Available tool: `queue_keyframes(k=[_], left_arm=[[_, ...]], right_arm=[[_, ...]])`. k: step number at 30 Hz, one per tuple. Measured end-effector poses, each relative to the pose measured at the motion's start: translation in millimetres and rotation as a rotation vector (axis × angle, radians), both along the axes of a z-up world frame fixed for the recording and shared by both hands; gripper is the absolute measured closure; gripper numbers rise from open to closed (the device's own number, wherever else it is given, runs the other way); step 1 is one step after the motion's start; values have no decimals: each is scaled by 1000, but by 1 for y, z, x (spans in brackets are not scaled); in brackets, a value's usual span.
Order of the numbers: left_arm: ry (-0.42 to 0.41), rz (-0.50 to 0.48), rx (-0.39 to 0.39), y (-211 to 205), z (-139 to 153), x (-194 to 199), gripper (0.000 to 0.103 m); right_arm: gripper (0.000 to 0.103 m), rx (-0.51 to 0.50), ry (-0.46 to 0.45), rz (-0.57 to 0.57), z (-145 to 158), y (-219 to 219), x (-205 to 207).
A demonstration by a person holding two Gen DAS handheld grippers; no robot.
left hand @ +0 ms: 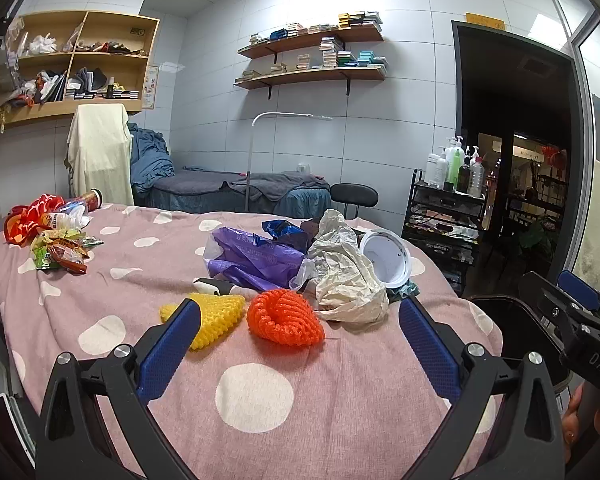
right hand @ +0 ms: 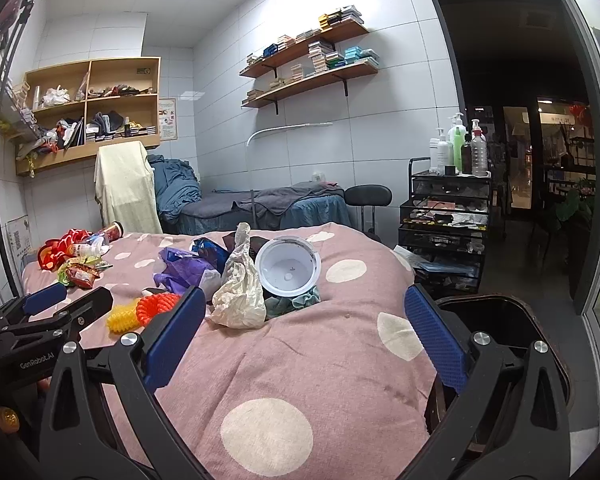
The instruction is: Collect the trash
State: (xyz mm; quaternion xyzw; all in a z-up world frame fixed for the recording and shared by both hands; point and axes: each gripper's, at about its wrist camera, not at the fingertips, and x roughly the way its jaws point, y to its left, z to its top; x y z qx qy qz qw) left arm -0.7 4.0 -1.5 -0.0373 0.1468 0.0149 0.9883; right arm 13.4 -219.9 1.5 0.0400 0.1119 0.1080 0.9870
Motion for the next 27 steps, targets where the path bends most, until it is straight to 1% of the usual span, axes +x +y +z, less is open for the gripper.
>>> queue_keyframes(k=[22,27], left_arm=[[4,-1,2,-1,-1,0,5],[12,-7,1,0,-7,1,5]], right_arm=[[5,-3,13,10,-1,4,3],[5,0,23,17,-2,4,5]])
